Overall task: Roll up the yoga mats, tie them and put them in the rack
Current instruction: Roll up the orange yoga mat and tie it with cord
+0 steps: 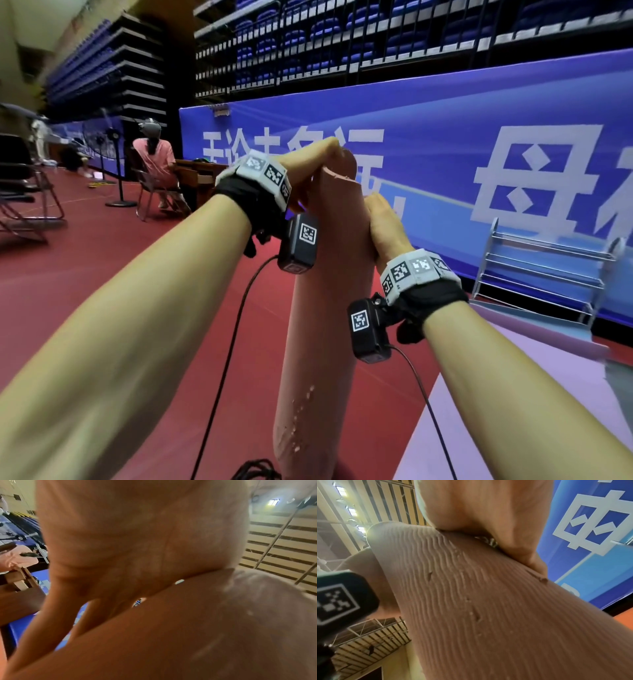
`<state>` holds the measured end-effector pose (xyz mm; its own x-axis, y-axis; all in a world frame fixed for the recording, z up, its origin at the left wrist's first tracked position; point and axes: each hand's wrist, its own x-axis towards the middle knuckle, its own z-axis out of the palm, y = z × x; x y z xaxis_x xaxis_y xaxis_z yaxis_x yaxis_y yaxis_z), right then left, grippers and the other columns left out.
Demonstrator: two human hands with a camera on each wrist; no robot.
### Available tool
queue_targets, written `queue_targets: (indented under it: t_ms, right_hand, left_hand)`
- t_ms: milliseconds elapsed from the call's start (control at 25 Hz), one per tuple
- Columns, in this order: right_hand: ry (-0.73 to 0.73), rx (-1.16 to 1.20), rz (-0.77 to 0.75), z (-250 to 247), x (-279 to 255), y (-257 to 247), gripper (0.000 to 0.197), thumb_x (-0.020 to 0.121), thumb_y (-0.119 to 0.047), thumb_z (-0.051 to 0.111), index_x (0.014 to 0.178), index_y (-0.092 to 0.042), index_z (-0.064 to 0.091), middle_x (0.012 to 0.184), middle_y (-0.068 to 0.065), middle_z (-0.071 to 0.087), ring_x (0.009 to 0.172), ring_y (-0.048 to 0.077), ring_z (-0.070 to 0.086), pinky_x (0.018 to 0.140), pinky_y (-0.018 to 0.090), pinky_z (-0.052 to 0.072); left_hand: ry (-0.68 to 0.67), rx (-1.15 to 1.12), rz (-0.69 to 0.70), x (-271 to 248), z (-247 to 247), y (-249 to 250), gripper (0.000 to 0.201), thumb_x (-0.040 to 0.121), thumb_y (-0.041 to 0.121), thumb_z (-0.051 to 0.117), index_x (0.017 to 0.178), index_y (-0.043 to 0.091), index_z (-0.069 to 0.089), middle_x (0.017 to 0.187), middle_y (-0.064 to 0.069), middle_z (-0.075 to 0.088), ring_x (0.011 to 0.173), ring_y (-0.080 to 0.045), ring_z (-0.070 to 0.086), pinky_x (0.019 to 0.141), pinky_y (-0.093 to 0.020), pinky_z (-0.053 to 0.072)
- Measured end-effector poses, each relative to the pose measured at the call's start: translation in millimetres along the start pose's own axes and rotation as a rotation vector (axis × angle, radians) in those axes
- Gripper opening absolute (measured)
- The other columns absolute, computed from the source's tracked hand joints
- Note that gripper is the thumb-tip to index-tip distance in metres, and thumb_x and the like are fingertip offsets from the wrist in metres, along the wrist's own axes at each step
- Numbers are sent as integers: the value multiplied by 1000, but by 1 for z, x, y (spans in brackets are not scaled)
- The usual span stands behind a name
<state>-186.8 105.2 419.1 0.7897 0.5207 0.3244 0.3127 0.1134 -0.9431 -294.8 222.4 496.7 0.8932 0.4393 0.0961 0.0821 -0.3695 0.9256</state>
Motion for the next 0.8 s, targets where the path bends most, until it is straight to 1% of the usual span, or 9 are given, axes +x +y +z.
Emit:
queue_targets:
  t_ms: [80, 160, 200, 280, 360, 440, 560, 640, 800]
  right_hand:
    - [-46, 66, 72, -2, -4, -3, 33, 79, -53, 47, 63, -29, 62, 76, -8, 59, 83, 20, 55, 79, 37, 46]
    - [-106, 178, 159, -8, -5, -8, 49, 90, -62, 46, 71, -20, 66, 69, -2, 68, 64, 19, 66, 62, 26, 52]
    - [-130, 199, 182, -11, -2, -12, 53, 92, -64, 45, 74, -20, 67, 67, 1, 70, 59, 18, 67, 58, 25, 53]
    - [-160, 192, 209, -10, 1, -17, 41, 88, -57, 53, 68, -22, 63, 65, 0, 66, 62, 20, 64, 65, 29, 53]
    - [-166, 159, 223, -6, 1, -17, 29, 83, -42, 53, 60, -24, 51, 62, -2, 54, 62, 20, 54, 64, 29, 46]
    - [-157, 133, 220, -3, 3, -8, 15, 76, -37, 52, 71, -24, 57, 71, 2, 53, 72, 23, 51, 66, 32, 44]
    - [-163, 146, 270, -5, -1, 30, 29, 76, -35, 54, 91, -20, 74, 83, 7, 64, 71, 23, 60, 65, 31, 50]
    - [-143, 155, 293, -1, -4, 62, 27, 82, -34, 53, 83, -24, 78, 73, 4, 68, 60, 19, 62, 60, 27, 51]
    - [-52, 148, 287, 9, -3, 98, 34, 75, -45, 56, 90, -23, 77, 84, 3, 75, 77, 21, 66, 74, 37, 54]
  left_hand:
    - [-12, 6, -4, -6, 0, 6, 43, 71, 56, 67, 89, 16, 64, 84, -17, 61, 78, -29, 60, 75, -34, 47]
    - [-2, 32, -5, -8, 1, 1, 26, 92, 32, 57, 73, 15, 63, 65, -6, 59, 59, -20, 57, 59, -23, 45]
    - [-10, 38, -13, -5, 1, -6, 32, 95, 21, 51, 66, 16, 64, 59, -3, 56, 50, -18, 53, 53, -21, 42]
    - [-54, -20, -33, -3, 6, -21, 37, 93, 11, 45, 61, 15, 62, 53, -3, 51, 43, -17, 47, 49, -20, 40]
    - [-41, -74, -56, 1, 8, -32, 33, 93, 10, 42, 62, 15, 51, 53, -4, 47, 42, -18, 44, 46, -18, 38]
    - [-31, -90, -100, 6, 11, -43, 28, 93, 14, 44, 65, 16, 48, 55, -4, 45, 44, -18, 43, 48, -20, 39]
    - [-67, -87, -191, 15, 27, -75, 8, 86, 22, 52, 84, 17, 57, 63, -3, 51, 50, -19, 49, 52, -23, 44]
    - [-84, -66, -243, 22, 37, -104, 10, 87, 20, 52, 78, 17, 57, 61, -3, 51, 51, -20, 48, 53, -23, 44]
    - [4, -140, -264, 39, 42, -137, 19, 87, 22, 53, 71, 17, 61, 64, -8, 55, 55, -23, 51, 66, -31, 42]
